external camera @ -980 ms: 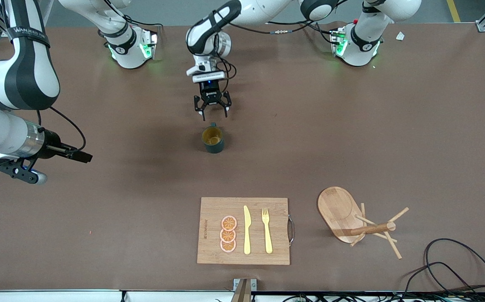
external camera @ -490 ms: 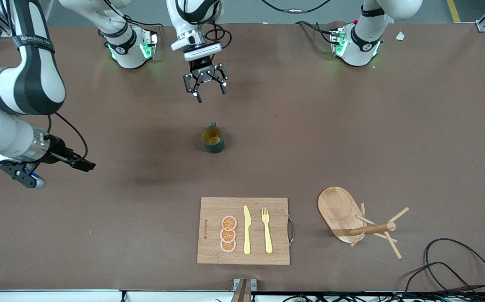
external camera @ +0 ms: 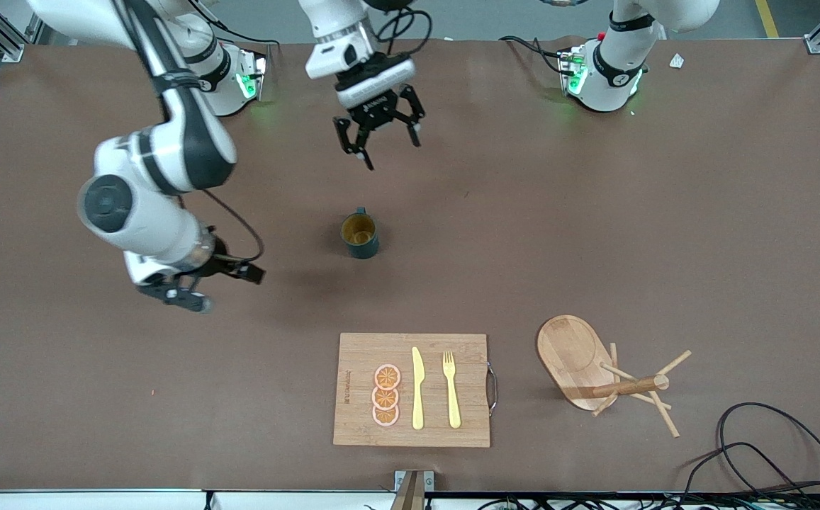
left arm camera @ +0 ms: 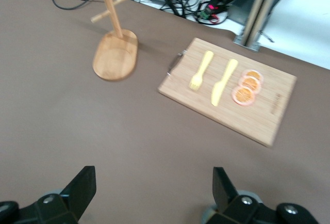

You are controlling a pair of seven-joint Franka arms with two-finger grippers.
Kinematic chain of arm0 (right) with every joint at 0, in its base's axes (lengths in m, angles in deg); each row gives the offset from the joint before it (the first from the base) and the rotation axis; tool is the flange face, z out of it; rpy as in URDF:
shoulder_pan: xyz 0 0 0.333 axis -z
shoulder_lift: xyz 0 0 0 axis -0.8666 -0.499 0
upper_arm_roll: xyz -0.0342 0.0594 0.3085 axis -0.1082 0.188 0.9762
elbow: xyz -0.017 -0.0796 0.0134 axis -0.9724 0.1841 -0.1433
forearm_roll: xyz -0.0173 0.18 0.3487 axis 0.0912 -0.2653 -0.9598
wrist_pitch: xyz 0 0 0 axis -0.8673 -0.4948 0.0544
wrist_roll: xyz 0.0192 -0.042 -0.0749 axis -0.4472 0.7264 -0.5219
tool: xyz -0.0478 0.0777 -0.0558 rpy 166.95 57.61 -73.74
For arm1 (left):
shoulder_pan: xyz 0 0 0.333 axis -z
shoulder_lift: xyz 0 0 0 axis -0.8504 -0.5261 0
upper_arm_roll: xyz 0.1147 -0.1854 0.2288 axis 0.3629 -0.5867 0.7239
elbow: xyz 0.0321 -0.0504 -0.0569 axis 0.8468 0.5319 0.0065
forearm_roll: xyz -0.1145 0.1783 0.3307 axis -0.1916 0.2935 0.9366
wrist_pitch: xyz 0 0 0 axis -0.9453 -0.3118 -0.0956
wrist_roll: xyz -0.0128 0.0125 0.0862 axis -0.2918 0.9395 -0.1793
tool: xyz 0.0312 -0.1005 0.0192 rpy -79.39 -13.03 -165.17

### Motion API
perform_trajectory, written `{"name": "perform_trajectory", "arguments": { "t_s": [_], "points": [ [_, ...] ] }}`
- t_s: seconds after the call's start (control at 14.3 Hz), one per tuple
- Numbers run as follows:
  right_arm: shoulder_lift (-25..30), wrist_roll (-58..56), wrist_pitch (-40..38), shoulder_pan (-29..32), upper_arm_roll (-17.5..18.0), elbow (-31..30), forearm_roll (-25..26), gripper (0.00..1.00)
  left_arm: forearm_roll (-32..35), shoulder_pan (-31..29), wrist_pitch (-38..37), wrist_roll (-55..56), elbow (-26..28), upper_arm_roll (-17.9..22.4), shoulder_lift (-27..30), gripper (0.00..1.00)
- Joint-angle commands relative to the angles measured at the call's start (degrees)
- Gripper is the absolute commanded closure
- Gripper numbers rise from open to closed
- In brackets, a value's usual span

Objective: Transfer cup from left to right arm and place
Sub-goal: 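Open the left gripper and lift away while the right gripper reaches the mug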

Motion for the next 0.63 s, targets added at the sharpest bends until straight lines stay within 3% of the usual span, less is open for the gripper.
{"name": "perform_trajectory", "arguments": {
  "t_s": [0.0,0.14,0.42,0.56],
  "points": [
    [-3.72,3.27,5.2,-6.01,-0.65,-0.73,-1.24,0.0,-4.23,-8.22,0.64,-14.47,1.58,-0.35,2.75,0.0],
    [-5.05,4.42,6.27,-9.44,-0.65,-1.78,-1.24,0.0,-6.25,-13.84,0.72,-23.88,1.14,-0.26,4.5,0.0],
    [-3.39,4.68,16.54,-13.67,-0.57,-12.05,-1.24,0.0,-14.24,-25.0,0.81,-37.86,-1.94,-0.26,6.78,0.0],
    [-1.46,4.68,16.29,-14.64,-0.57,-13.73,-1.24,0.0,-20.3,-31.24,0.73,-46.64,-1.94,-0.26,8.89,0.0]
  ]
}}
